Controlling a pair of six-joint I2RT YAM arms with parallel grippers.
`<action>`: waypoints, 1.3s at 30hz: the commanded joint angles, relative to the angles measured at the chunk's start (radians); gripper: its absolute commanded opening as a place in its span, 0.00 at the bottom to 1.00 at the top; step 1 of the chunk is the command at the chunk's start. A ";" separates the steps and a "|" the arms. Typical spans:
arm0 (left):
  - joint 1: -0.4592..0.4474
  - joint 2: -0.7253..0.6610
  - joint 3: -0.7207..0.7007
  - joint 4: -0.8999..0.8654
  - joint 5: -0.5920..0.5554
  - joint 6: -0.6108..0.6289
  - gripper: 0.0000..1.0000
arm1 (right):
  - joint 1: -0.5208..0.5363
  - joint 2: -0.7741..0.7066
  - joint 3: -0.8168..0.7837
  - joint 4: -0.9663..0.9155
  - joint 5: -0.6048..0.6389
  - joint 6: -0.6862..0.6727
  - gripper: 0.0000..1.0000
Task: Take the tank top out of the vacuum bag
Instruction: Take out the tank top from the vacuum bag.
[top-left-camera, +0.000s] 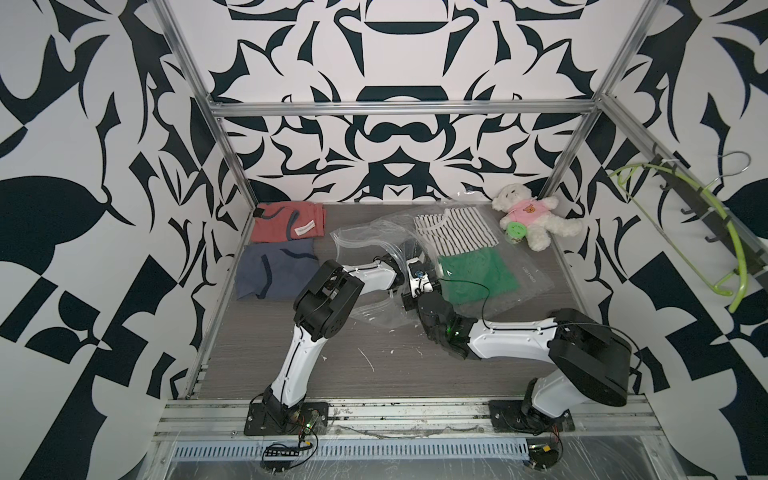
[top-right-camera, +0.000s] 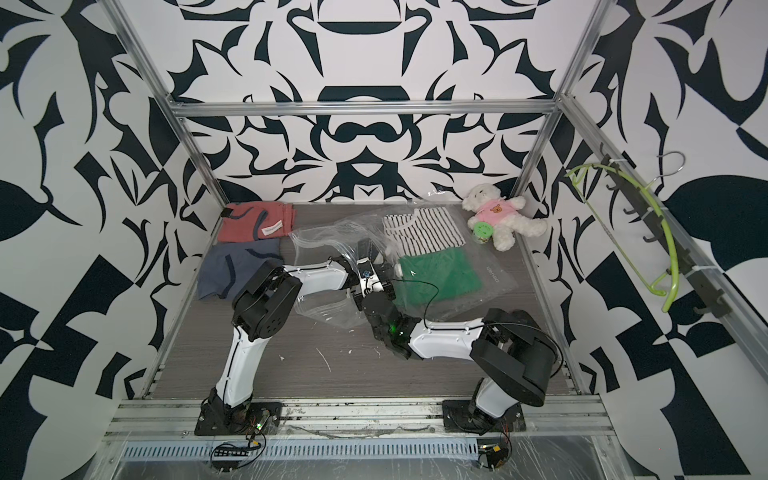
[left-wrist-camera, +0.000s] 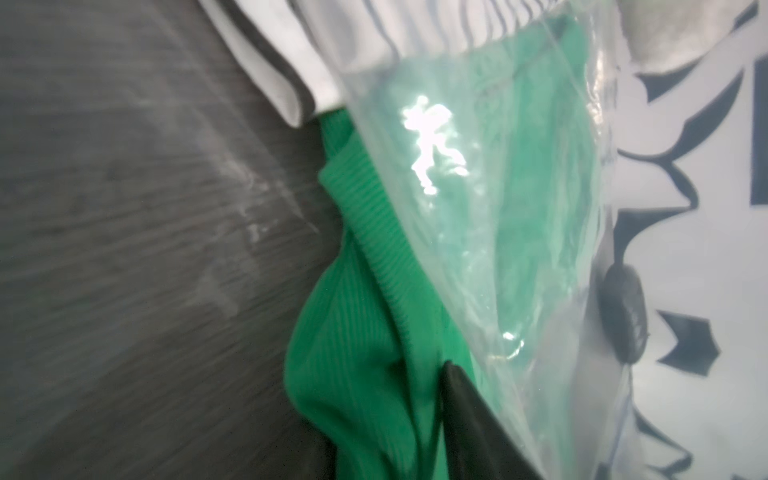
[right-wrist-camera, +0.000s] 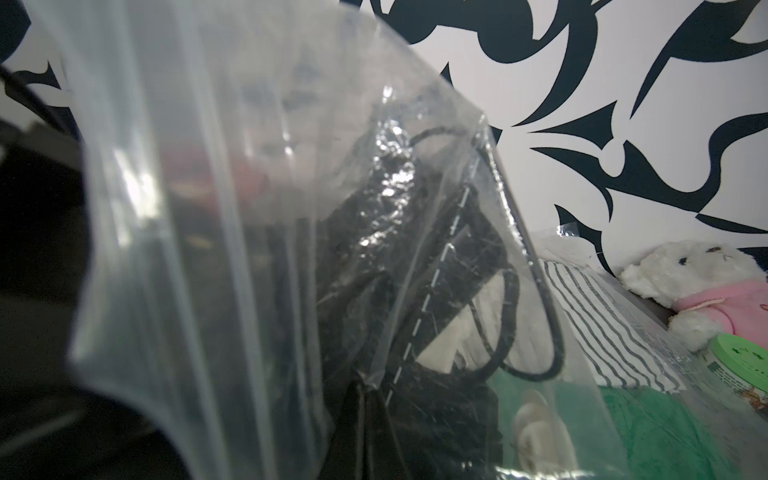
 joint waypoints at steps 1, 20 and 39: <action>-0.020 0.065 0.003 -0.152 -0.059 0.030 0.21 | 0.010 -0.024 0.007 0.013 -0.026 0.013 0.00; 0.045 -0.116 -0.098 -0.168 -0.112 0.050 0.00 | -0.006 -0.030 0.003 -0.008 0.005 0.030 0.00; 0.149 -0.255 -0.129 -0.302 -0.058 0.024 0.00 | -0.015 -0.005 0.029 -0.060 0.046 0.059 0.00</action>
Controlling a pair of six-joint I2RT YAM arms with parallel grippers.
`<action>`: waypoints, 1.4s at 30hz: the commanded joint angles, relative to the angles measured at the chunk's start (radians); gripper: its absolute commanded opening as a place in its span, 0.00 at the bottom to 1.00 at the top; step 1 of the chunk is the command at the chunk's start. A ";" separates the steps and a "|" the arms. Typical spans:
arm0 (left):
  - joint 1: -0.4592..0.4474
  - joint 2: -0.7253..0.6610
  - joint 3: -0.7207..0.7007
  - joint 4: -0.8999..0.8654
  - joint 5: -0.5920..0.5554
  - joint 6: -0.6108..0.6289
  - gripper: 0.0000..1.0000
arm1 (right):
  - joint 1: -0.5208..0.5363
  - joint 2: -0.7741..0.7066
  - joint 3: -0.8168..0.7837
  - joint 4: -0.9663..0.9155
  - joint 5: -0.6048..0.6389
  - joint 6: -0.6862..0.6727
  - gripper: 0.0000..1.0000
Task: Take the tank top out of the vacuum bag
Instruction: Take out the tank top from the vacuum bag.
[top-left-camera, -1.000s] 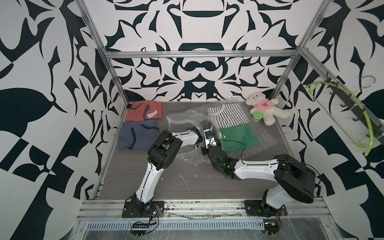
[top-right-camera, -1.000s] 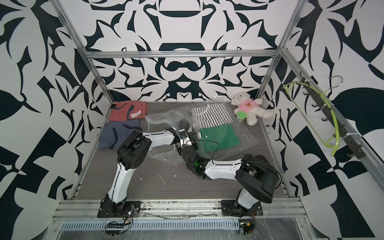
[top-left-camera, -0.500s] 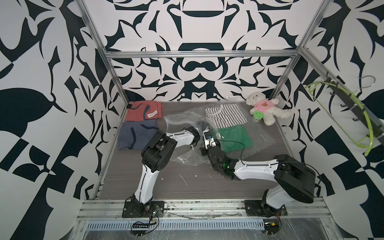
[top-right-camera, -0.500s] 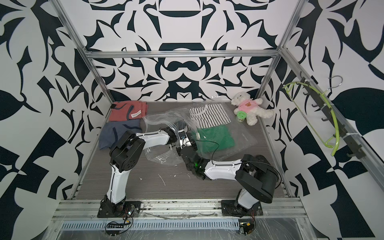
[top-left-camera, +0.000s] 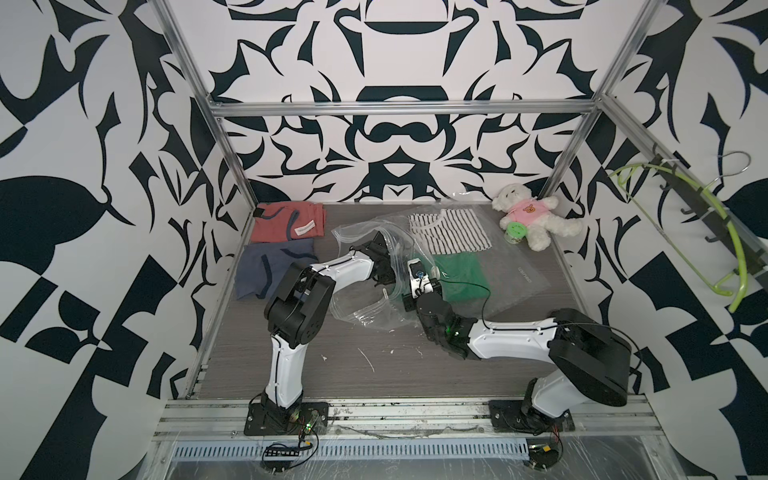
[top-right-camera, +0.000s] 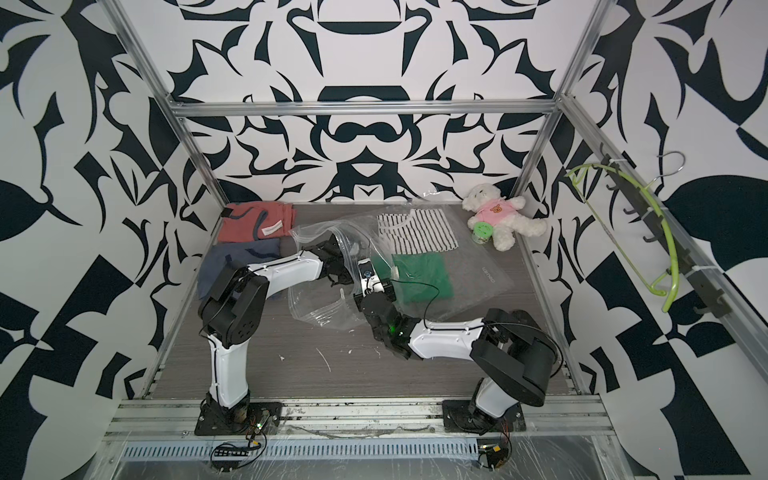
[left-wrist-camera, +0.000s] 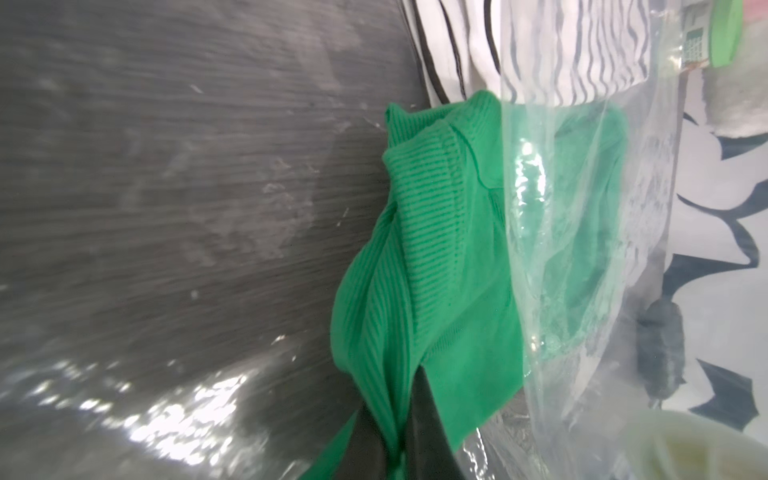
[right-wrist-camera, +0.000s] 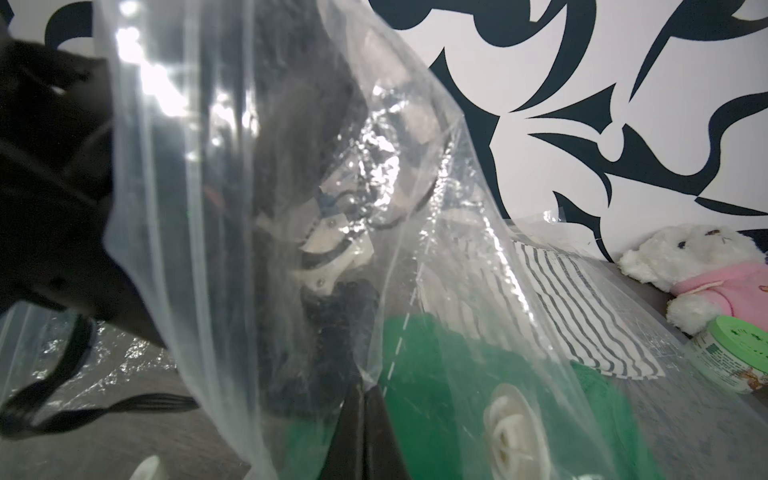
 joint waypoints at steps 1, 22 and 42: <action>0.012 -0.041 -0.039 -0.052 0.007 -0.002 0.00 | -0.007 -0.004 0.028 -0.021 0.030 0.019 0.00; 0.071 -0.126 -0.057 -0.134 -0.045 0.033 0.00 | -0.010 -0.078 -0.021 0.013 -0.086 0.005 0.65; 0.120 -0.216 -0.091 -0.257 -0.064 0.063 0.00 | -0.009 -0.144 -0.108 0.122 -0.053 0.014 0.74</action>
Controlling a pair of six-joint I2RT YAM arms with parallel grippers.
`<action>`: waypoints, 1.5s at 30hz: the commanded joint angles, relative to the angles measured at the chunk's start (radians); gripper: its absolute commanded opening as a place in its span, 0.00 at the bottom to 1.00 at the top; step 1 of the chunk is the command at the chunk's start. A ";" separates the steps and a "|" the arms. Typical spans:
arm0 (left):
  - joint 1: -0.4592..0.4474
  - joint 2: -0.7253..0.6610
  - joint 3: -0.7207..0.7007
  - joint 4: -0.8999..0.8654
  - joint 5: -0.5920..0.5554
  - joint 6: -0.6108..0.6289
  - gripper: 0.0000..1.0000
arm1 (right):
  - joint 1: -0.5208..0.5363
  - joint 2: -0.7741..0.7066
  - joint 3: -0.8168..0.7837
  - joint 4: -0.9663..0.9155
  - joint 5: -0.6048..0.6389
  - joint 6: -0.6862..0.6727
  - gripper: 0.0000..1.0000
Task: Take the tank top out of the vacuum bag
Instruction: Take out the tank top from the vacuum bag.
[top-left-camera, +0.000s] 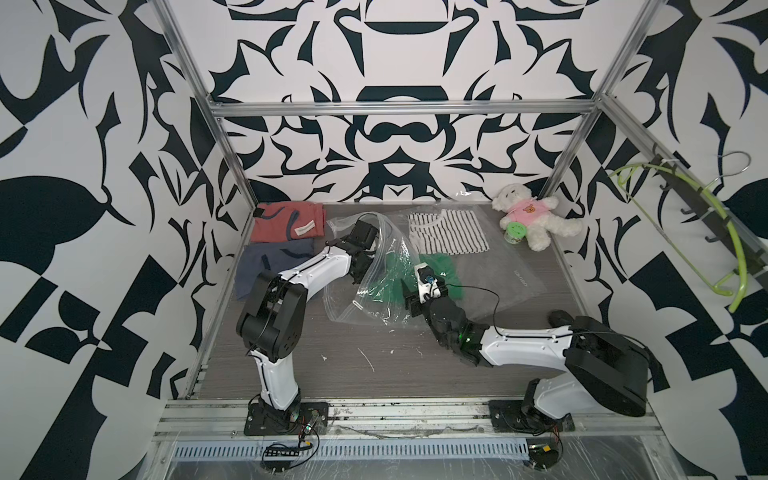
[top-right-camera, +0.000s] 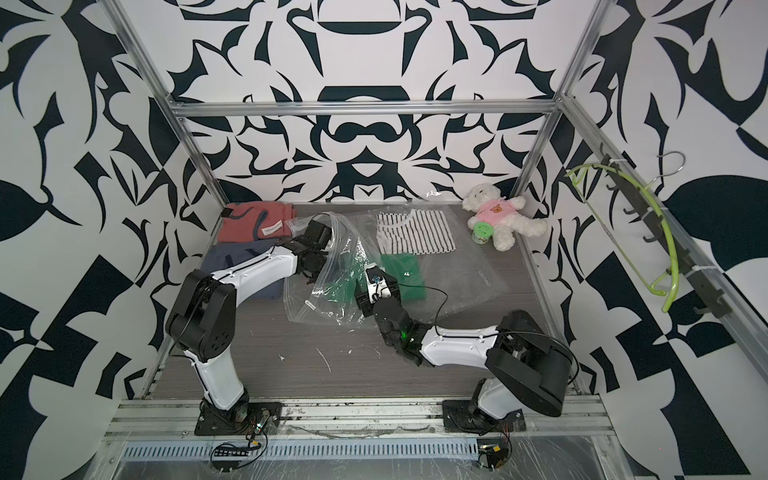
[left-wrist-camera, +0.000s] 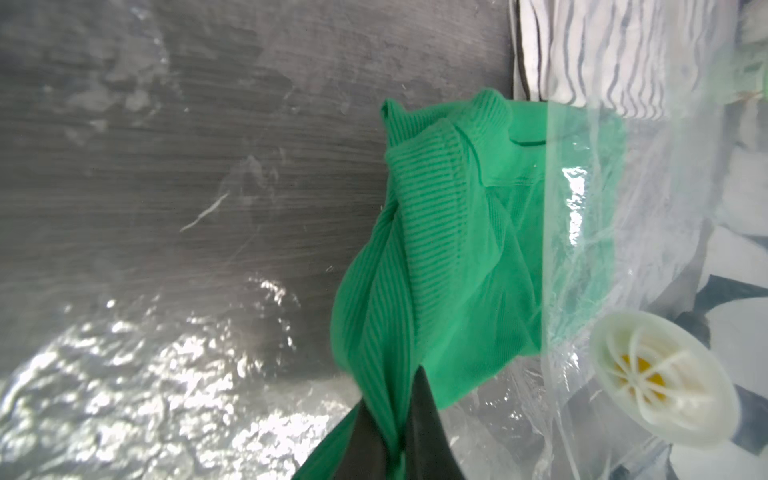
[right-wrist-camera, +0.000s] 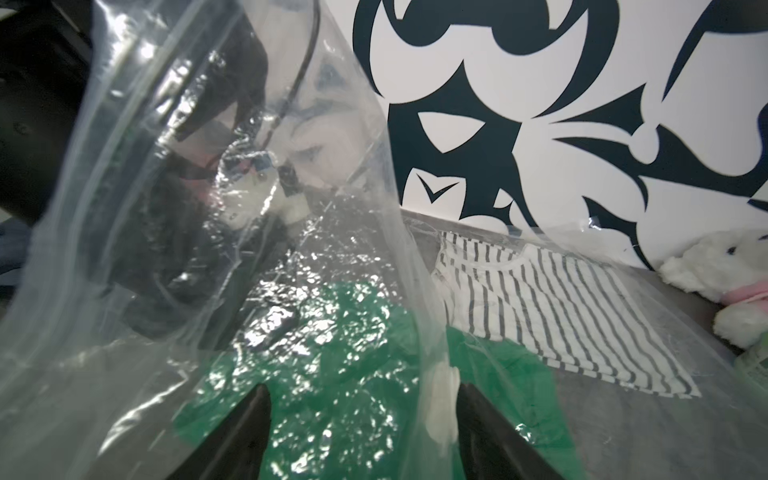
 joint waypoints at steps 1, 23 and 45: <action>0.017 -0.024 -0.030 -0.031 -0.015 0.011 0.00 | -0.003 -0.042 -0.007 0.047 0.048 0.010 0.74; 0.056 -0.136 -0.110 -0.067 -0.082 0.033 0.00 | -0.639 -0.133 0.313 -0.903 -0.413 0.485 0.78; 0.116 -0.286 -0.253 0.008 -0.105 0.044 0.00 | -1.024 0.045 0.359 -0.995 -0.725 0.547 0.64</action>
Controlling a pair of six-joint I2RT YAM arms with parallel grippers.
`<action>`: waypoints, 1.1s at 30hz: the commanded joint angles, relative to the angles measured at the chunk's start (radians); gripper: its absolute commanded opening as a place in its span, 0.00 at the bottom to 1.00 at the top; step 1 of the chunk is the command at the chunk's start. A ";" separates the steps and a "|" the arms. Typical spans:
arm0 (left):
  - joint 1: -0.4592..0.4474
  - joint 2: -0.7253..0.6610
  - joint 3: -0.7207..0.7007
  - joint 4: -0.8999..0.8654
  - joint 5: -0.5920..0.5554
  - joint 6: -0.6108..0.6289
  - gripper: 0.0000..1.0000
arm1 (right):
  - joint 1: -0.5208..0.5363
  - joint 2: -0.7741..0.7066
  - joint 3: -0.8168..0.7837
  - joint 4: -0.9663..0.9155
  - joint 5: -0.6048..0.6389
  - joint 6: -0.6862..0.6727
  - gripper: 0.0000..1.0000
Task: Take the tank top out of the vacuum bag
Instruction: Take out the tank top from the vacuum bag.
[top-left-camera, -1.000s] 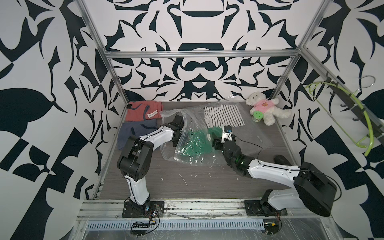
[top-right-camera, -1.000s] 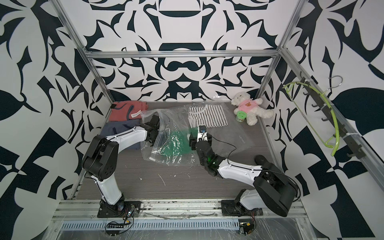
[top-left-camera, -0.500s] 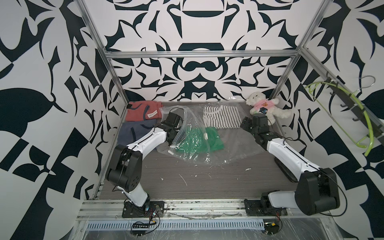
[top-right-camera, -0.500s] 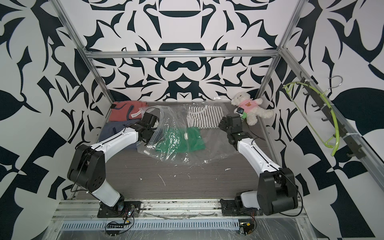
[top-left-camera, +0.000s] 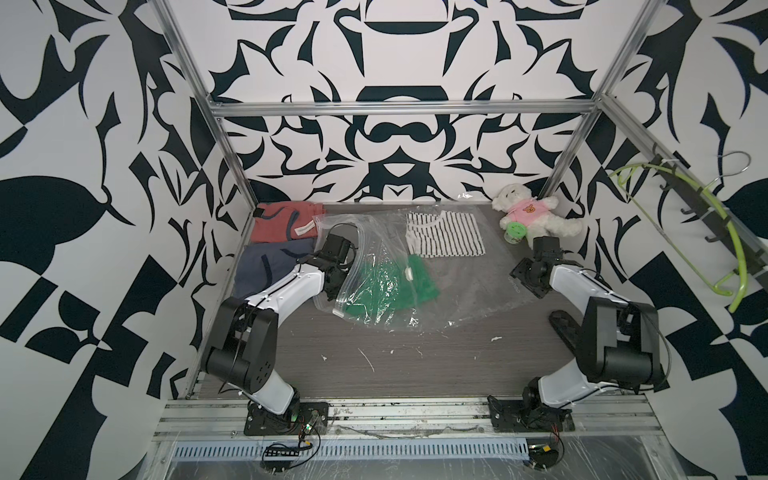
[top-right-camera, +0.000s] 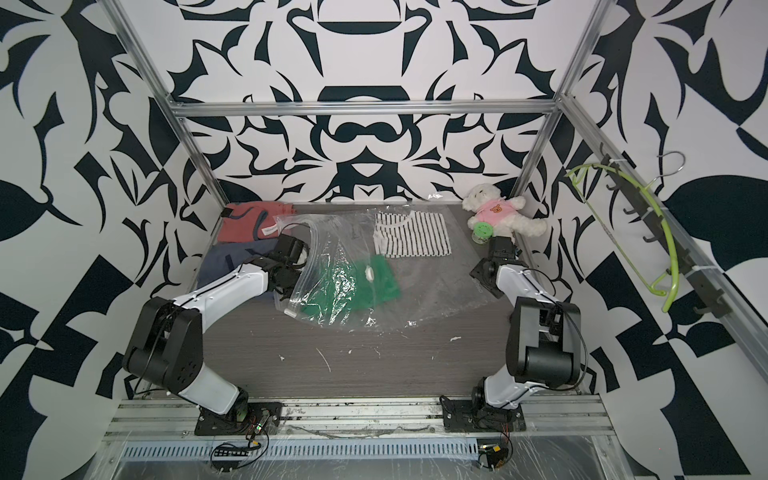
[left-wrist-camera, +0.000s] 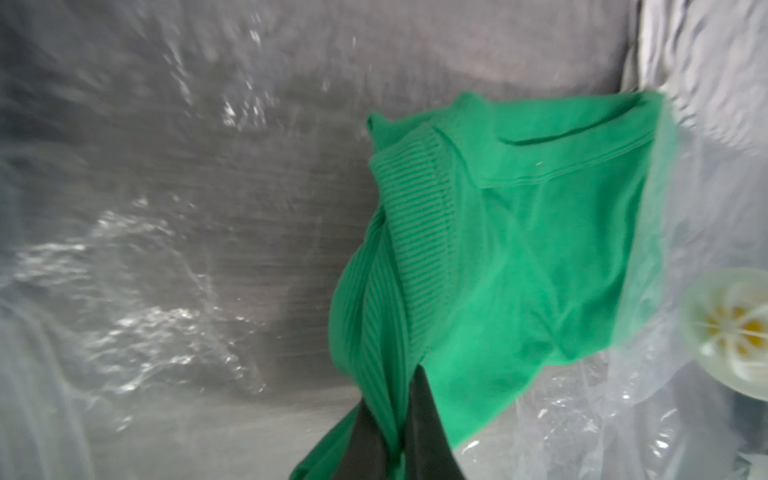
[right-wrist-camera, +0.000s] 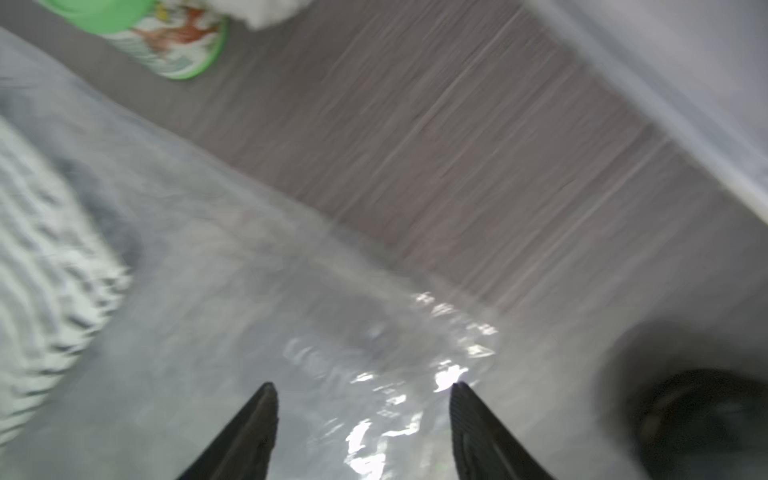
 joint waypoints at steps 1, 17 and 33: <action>0.006 -0.039 0.029 -0.008 -0.002 0.004 0.00 | 0.175 -0.040 0.029 0.129 -0.149 -0.036 0.64; 0.021 -0.101 0.050 -0.164 -0.074 -0.052 0.00 | 0.394 0.197 0.102 0.218 -0.145 -0.034 0.60; 0.024 -0.175 0.104 -0.431 -0.144 -0.145 0.00 | 0.414 0.090 -0.077 0.282 -0.119 0.015 0.60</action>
